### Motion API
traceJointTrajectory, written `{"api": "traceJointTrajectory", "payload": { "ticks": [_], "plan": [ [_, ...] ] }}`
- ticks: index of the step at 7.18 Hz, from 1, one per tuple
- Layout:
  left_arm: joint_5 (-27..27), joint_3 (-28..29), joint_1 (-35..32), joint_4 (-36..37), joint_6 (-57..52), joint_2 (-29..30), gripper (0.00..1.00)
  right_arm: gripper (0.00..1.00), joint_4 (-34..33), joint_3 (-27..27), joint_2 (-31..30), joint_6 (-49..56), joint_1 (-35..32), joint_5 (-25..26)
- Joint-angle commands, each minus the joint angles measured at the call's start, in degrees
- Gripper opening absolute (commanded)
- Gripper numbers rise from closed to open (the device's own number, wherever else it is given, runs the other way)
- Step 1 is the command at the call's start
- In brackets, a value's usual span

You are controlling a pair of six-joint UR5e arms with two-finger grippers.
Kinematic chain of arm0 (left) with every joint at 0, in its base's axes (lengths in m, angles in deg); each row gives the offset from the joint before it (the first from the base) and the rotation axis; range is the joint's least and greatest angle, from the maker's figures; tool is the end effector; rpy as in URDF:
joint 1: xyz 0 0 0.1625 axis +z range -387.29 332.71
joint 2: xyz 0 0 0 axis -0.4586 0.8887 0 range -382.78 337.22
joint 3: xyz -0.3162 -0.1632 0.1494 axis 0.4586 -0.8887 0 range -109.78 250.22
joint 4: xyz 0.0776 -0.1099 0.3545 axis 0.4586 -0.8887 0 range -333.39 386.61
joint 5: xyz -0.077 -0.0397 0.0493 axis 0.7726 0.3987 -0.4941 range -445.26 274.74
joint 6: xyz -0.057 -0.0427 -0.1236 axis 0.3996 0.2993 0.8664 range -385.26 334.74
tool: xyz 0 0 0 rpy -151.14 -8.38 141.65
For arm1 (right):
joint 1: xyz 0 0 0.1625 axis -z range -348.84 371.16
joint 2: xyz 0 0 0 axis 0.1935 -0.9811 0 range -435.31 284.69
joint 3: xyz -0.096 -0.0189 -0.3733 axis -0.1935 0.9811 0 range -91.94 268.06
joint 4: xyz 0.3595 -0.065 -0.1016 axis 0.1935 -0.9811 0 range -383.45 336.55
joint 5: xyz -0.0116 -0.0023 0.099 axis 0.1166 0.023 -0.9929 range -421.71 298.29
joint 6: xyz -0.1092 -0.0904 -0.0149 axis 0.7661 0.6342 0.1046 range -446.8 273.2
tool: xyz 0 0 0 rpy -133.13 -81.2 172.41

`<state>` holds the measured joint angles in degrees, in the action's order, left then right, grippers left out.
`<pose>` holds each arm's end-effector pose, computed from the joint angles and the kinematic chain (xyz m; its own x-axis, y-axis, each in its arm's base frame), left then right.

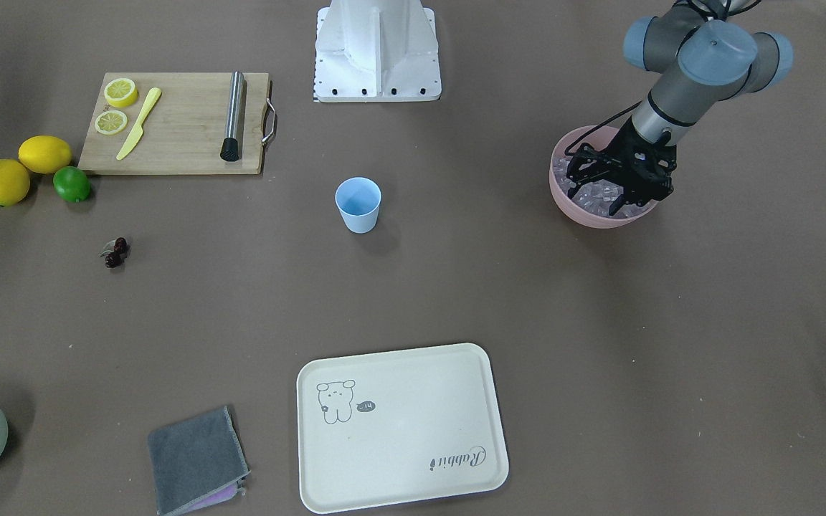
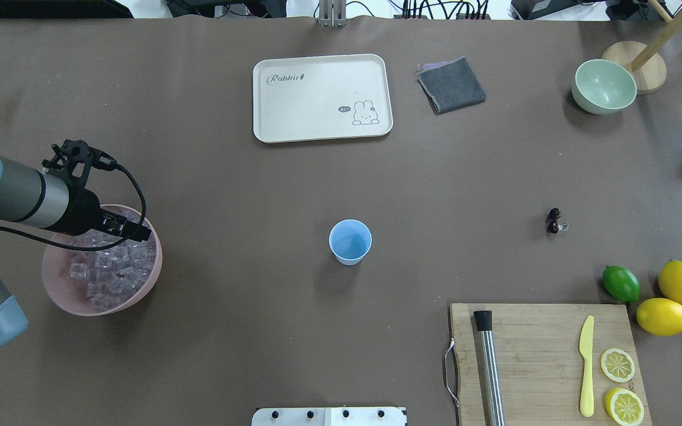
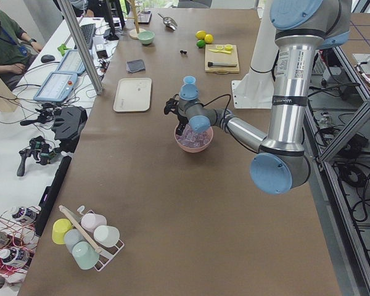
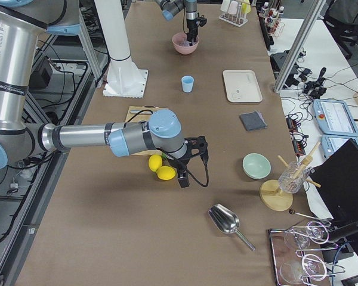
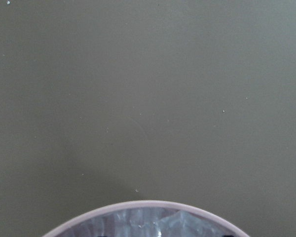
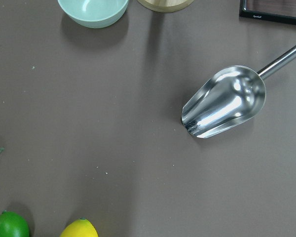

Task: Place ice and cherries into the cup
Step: 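Lower the left gripper into the bowl and grasp an ice cube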

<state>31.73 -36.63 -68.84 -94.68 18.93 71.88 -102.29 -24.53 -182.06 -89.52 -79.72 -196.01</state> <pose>0.3460 -0.3982 0.4144 0.5453 0.3706 -0.7519 -0.1011 0.9195 0.3799 0.0394 -0.3666 0.5643 0.7172 -0.1477 0.6810 -0.0488 0.9642 0.2605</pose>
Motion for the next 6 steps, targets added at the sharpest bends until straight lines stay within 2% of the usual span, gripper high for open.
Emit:
{"api": "traceJointTrajectory", "payload": {
  "ticks": [1,3,6],
  "plan": [
    [0.4,0.0,-0.5,0.0,-0.1,0.4,0.81,1.00,0.0,0.0,0.1,0.0,0.0,0.0],
    [0.2,0.1,-0.6,0.0,-0.1,0.4,0.71,1.00,0.0,0.0,0.1,0.0,0.0,0.0],
    [0.2,0.1,-0.7,0.1,-0.1,0.4,0.71,1.00,0.0,0.0,0.2,0.0,0.0,0.0]
  ]
}}
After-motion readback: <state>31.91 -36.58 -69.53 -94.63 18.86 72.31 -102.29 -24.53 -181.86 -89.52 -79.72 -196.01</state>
